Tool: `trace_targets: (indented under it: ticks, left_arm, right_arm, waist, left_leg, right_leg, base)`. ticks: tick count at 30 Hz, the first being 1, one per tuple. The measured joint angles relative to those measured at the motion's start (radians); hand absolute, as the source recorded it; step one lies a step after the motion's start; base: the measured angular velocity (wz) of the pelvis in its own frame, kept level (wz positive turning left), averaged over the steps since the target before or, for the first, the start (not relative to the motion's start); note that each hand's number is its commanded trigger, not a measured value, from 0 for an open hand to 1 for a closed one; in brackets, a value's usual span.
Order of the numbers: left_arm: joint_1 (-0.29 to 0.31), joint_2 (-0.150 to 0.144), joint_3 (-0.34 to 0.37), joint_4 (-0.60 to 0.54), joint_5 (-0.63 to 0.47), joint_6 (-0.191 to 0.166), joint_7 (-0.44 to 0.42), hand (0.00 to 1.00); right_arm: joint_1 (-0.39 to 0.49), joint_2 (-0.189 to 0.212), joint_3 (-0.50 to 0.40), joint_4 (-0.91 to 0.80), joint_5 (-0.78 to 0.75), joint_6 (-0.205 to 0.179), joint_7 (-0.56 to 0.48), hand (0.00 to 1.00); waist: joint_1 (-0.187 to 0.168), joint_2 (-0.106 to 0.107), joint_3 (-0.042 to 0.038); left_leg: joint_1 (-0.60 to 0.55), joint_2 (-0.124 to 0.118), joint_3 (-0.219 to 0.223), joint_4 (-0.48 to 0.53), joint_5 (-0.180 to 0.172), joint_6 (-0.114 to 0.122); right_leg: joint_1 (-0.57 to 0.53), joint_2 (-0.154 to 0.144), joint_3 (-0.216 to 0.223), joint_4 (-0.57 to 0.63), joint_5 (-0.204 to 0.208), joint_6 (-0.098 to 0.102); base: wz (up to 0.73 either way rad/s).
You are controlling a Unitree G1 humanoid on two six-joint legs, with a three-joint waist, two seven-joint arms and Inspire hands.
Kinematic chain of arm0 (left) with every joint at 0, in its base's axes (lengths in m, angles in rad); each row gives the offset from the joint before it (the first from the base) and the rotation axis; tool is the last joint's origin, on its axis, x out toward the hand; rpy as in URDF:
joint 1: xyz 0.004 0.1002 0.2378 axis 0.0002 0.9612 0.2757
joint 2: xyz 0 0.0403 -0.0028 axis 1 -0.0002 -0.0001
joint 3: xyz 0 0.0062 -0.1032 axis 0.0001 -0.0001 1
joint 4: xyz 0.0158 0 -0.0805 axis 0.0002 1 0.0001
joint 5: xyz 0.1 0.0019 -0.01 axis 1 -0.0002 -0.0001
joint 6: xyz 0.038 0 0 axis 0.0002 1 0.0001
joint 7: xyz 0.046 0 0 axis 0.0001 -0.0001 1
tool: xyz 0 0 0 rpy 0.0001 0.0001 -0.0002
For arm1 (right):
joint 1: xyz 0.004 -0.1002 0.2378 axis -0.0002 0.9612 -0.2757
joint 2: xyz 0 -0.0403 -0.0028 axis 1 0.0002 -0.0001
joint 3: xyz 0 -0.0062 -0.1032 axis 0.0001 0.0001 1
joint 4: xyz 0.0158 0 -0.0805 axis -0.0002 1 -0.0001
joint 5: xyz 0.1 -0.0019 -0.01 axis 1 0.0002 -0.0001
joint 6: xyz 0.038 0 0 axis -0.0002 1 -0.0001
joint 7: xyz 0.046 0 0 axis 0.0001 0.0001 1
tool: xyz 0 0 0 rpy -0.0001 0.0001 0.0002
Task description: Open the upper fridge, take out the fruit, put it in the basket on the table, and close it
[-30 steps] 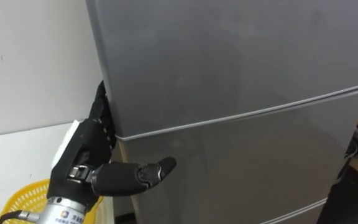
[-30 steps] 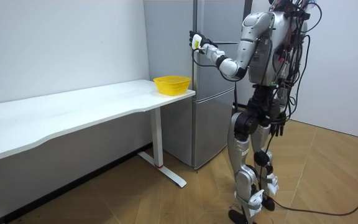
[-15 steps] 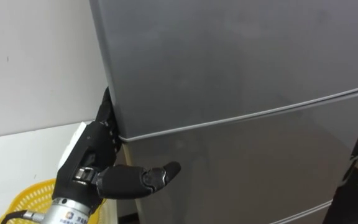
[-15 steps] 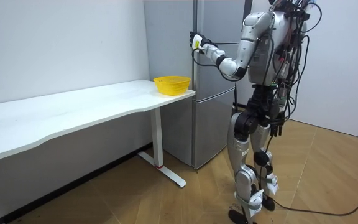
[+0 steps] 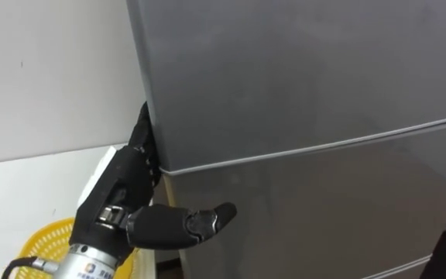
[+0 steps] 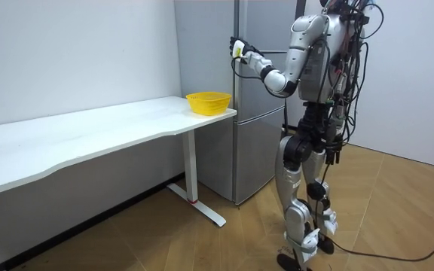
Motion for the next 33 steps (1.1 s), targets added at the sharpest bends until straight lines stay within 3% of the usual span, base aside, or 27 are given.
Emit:
trace_targets:
  ticks: [3, 4, 5, 6, 7, 8, 9, 10, 12, 18, 33]
  left_arm:
    - [0.000, 0.001, -0.001, -0.055, -0.028, -0.002, -0.012, 0.00]
    - [0.000, 0.000, -0.001, -0.058, -0.037, -0.004, -0.012, 0.00]
    - [0.001, -0.001, -0.001, -0.058, -0.044, -0.011, -0.012, 0.00]
    - [0.010, 0.002, 0.011, -0.065, -0.052, -0.035, -0.012, 0.00]
    - [0.016, 0.006, 0.020, -0.077, -0.058, -0.042, -0.012, 0.00]
    - [0.019, -0.013, 0.016, -0.074, -0.061, -0.042, -0.014, 0.00]
    - [0.018, -0.013, 0.000, -0.070, -0.066, -0.038, -0.025, 0.00]
    - [0.017, -0.007, -0.002, -0.071, -0.074, -0.038, -0.036, 0.00]
    - [-0.003, 0.013, -0.032, -0.083, -0.129, -0.044, -0.062, 0.00]
    - [-0.003, 0.024, -0.049, -0.083, -0.163, -0.045, -0.074, 0.00]
    - [-0.003, 0.052, -0.060, -0.087, -0.242, -0.059, -0.115, 0.00]
  right_arm:
    - [0.009, 0.000, 0.000, 0.000, 0.000, -0.005, 0.003, 0.00]
    - [0.011, -0.001, 0.000, 0.001, 0.000, -0.009, 0.005, 0.00]
    - [0.014, -0.001, 0.000, 0.004, 0.001, -0.019, 0.009, 0.00]
    - [0.004, 0.010, 0.004, 0.006, 0.000, -0.036, 0.010, 0.00]
    - [-0.003, 0.017, 0.012, 0.006, 0.002, -0.040, 0.010, 0.00]
    - [0.001, 0.012, 0.035, 0.005, 0.015, -0.039, 0.008, 0.00]
    - [0.010, 0.009, 0.041, 0.017, 0.025, -0.029, 0.007, 0.00]
    - [0.009, 0.007, 0.040, 0.027, 0.024, -0.023, 0.009, 0.00]
    - [0.002, 0.004, 0.032, 0.042, 0.003, -0.020, 0.031, 0.00]
    - [-0.016, 0.001, 0.032, 0.037, 0.004, -0.033, 0.062, 0.00]
    - [-0.008, -0.005, 0.073, 0.044, 0.011, -0.033, 0.064, 0.00]
  waist:
    - [0.003, 0.007, -0.0049]
    - [0.006, 0.012, -0.0030]
    - [0.014, 0.037, 0.0009]
    - [0.040, 0.038, -0.0002]
    - [0.049, 0.015, -0.0058]
    - [0.028, 0.020, -0.0006]
    - [0.007, 0.011, 0.0046]
    - [-0.001, 0.010, 0.0055]
    - [0.009, 0.003, 0.0086]
    - [0.022, 0.002, 0.0057]
    - [0.047, 0.017, -0.0054]
  left_leg:
    - [0.018, 0.005, -0.038, -0.002, 0.000, 0.000]
    - [0.026, 0.016, -0.057, -0.005, 0.001, 0.000]
    - [0.042, 0.043, -0.131, -0.018, 0.002, 0.002]
    - [0.039, 0.066, -0.170, -0.019, 0.000, 0.002]
    - [0.032, 0.066, -0.166, -0.015, -0.003, -0.001]
    - [0.026, 0.085, -0.152, -0.007, -0.015, -0.028]
    - [0.025, 0.085, -0.095, -0.006, -0.011, -0.034]
    - [0.029, 0.083, -0.070, -0.011, -0.008, -0.035]
    - [0.041, 0.073, -0.011, -0.034, -0.002, -0.034]
    - [0.019, 0.047, 0.008, -0.006, -0.007, -0.022]
    - [0.026, 0.046, 0.028, -0.001, -0.010, -0.014]
  right_leg:
    - [-0.006, 0.005, -0.002, 0.028, 0.000, 0.000]
    - [-0.016, 0.009, -0.004, 0.057, -0.001, 0.000]
    - [-0.069, 0.036, 0.003, 0.127, -0.020, -0.007]
    - [-0.132, 0.075, 0.053, 0.049, 0.002, -0.043]
    - [-0.156, 0.080, 0.054, -0.016, 0.067, -0.050]
    - [-0.146, 0.084, 0.014, -0.017, 0.156, -0.062]
    - [-0.119, 0.078, 0.029, -0.017, 0.155, -0.060]
    - [-0.114, 0.076, 0.042, -0.015, 0.152, -0.055]
    - [-0.117, 0.079, 0.058, -0.014, 0.136, -0.030]
    - [-0.122, 0.060, 0.071, -0.014, 0.126, -0.016]
    - [-0.128, 0.060, 0.080, 0.018, 0.124, -0.016]
  base:
    - [0.03]
    - [-0.20]
    - [-0.62]
    - [-0.79]
    - [-0.28]
    - [0.67]
    - [1.04]
    - [0.90]
    - [0.27]
    - [-0.06]
    - [0.00]
